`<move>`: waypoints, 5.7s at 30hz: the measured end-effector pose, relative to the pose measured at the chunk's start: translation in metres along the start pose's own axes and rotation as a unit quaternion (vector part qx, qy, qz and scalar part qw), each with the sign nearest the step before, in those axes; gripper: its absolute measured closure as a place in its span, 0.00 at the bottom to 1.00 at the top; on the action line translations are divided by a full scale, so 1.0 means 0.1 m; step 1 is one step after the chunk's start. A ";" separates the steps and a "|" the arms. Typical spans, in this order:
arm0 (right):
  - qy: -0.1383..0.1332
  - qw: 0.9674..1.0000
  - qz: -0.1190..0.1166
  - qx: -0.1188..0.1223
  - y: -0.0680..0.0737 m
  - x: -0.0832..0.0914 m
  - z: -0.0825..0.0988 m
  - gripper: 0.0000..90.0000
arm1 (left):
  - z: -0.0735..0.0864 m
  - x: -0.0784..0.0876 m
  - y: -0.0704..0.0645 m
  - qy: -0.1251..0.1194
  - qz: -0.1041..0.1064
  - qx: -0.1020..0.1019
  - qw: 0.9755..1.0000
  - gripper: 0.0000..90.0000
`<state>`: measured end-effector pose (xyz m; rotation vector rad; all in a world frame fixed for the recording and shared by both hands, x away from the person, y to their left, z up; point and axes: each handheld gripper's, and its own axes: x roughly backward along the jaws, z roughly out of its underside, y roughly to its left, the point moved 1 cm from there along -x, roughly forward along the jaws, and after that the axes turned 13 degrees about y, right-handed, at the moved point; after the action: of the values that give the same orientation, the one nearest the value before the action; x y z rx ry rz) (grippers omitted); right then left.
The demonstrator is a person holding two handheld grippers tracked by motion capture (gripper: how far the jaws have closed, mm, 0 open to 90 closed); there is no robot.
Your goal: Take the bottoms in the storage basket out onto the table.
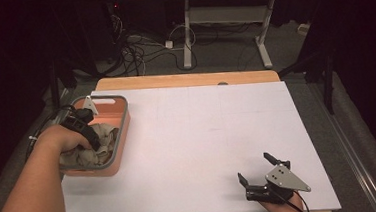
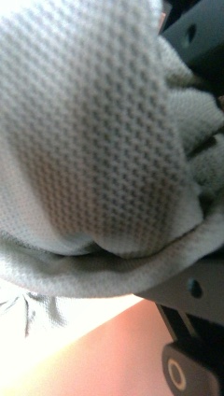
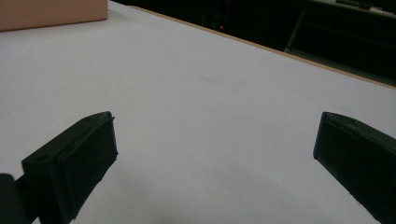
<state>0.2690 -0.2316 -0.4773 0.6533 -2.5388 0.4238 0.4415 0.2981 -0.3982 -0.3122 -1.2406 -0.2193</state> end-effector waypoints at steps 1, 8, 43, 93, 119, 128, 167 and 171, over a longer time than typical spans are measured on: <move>0.001 1.000 0.000 0.000 0.00 0.00 0.00 0.00 | 0.00 0.00 0.00 0.000 0.001 0.000 1.000 0.57; 0.000 1.000 0.000 0.000 0.00 0.00 0.00 0.00 | -0.02 -0.01 -0.02 0.003 0.002 -0.004 1.000 0.57; -0.002 1.000 0.000 0.000 0.01 0.01 0.00 0.00 | 0.07 0.38 -0.18 0.002 -0.008 0.003 1.000 0.57; -0.002 1.000 0.000 0.000 0.01 0.01 0.00 0.00 | 0.17 0.88 -0.42 -0.020 -0.013 -0.016 1.000 0.57; -0.005 1.000 -0.001 0.000 0.01 0.02 -0.01 0.00 | 0.10 0.98 -0.64 -0.028 -0.017 -0.037 0.999 0.57; -0.007 1.000 0.000 -0.003 0.00 0.03 -0.01 0.00 | 0.05 0.99 -0.74 -0.029 -0.017 -0.047 0.998 0.57; -0.006 1.000 -0.001 -0.001 0.00 0.03 -0.01 0.00 | -0.42 0.96 -1.55 -0.051 -0.023 -0.134 0.989 0.57; -0.006 1.000 -0.001 -0.001 0.00 0.03 -0.01 0.00 | -0.46 0.96 -1.65 -0.054 -0.025 -0.141 0.988 0.57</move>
<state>0.2669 -0.2324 -0.4751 0.6596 -2.5503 0.4175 0.4581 0.1282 -0.3016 -0.5433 -1.3260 -0.4274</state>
